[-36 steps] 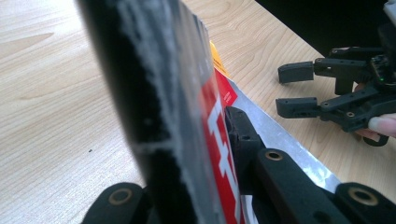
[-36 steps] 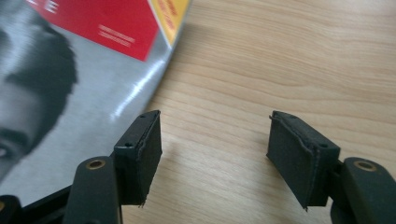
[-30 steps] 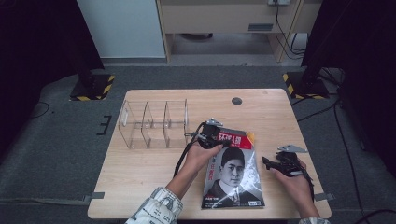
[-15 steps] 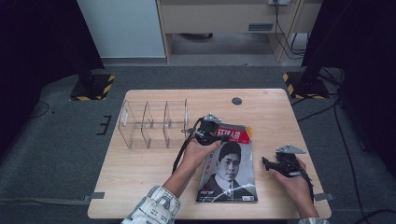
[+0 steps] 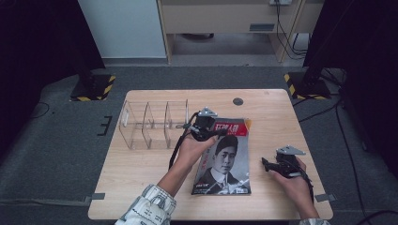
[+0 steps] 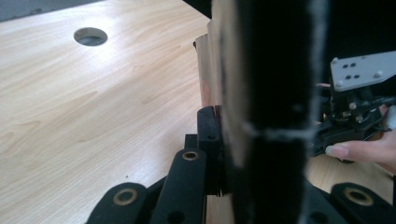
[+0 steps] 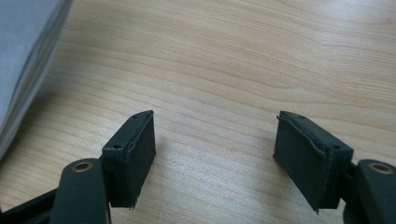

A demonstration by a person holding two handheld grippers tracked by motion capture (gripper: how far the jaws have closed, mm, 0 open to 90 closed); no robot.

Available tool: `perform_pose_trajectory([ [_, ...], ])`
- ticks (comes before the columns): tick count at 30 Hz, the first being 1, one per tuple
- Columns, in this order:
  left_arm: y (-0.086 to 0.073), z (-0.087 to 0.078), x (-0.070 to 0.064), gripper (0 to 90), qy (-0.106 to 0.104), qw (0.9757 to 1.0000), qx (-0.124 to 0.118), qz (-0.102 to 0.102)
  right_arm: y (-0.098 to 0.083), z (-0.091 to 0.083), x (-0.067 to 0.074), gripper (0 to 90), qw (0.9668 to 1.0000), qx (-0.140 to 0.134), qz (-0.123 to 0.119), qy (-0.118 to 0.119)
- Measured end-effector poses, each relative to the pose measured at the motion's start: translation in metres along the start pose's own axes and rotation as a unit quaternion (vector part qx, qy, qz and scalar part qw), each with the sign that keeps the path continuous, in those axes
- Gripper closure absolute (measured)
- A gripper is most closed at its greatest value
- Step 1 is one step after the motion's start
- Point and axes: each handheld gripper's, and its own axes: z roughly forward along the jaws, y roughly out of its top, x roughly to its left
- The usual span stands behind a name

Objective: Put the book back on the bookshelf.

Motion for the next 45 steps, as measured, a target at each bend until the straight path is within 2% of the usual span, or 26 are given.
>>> perform_pose_trajectory([
  [4, 0.007, -0.012, 0.004, 86.1, 0.000, 0.9999, -0.015, -0.003, 0.000, 0.000, 0.000, 29.1, 1.0000, 0.000, 0.002, 0.000],
  [12, 0.016, -0.025, 0.006, 86.2, 0.012, 0.9996, -0.026, 0.001, 0.000, 0.000, 0.000, 29.1, 1.0000, -0.001, 0.001, 0.000],
  [18, 0.020, -0.033, 0.006, 86.2, 0.015, 0.9992, -0.037, -0.001, 0.000, 0.000, 0.000, 29.0, 1.0000, -0.001, 0.000, 0.000],
  [34, 0.023, -0.047, 0.007, 86.2, 0.012, 0.9988, -0.048, -0.001, 0.000, 0.000, 0.000, 29.0, 1.0000, 0.000, 0.001, 0.000],
  [45, 0.029, -0.065, 0.005, 86.2, 0.012, 0.9981, -0.061, 0.002, 0.000, 0.000, 0.000, 29.0, 1.0000, 0.001, -0.003, 0.002],
])
